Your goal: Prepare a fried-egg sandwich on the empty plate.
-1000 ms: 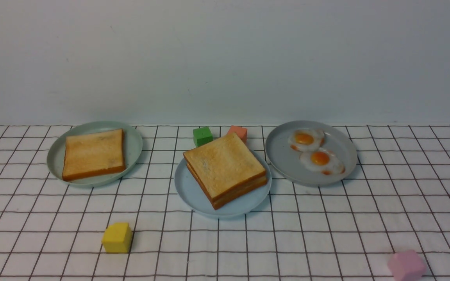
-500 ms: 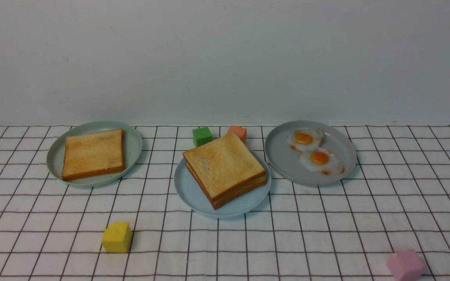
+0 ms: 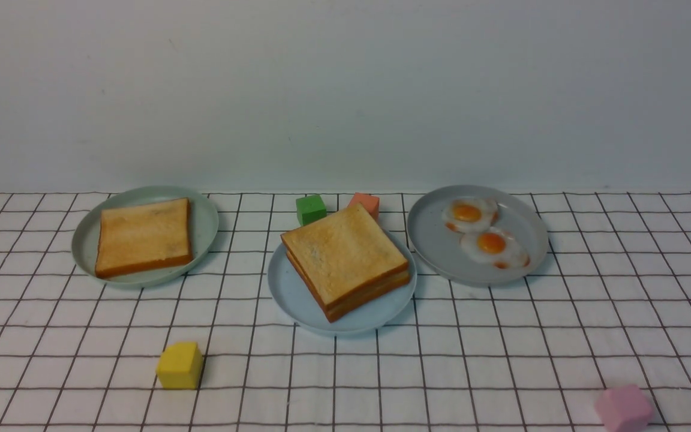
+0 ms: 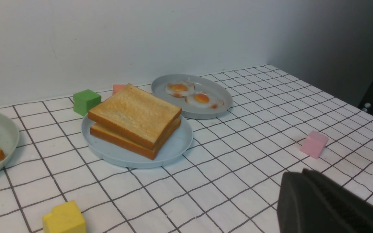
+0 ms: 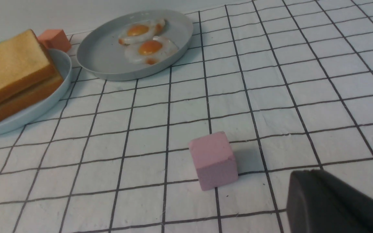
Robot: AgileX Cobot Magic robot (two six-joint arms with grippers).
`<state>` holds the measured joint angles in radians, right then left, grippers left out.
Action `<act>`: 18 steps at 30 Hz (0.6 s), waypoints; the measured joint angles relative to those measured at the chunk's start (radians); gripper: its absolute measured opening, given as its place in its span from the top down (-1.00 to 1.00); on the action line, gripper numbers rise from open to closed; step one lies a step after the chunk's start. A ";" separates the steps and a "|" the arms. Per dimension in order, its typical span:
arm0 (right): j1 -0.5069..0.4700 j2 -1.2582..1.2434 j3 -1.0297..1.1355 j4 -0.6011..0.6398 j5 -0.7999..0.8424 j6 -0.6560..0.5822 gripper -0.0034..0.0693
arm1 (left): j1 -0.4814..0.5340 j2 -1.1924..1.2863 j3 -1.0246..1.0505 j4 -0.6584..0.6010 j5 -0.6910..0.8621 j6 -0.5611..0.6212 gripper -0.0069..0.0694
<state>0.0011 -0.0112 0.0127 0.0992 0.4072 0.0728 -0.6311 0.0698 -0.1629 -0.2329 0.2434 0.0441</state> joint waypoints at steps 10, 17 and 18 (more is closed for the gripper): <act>0.000 0.000 0.000 0.003 0.000 0.000 0.92 | 0.000 0.000 0.000 0.000 0.000 0.000 0.77; 0.000 0.000 0.000 0.003 0.000 0.000 0.91 | 0.000 0.000 0.000 0.000 0.000 0.000 0.76; 0.000 0.000 0.000 0.003 0.000 0.000 0.91 | 0.000 0.000 0.000 0.000 0.000 0.000 0.76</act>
<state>0.0011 -0.0112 0.0130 0.1019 0.4072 0.0728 -0.6311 0.0698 -0.1629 -0.2329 0.2434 0.0441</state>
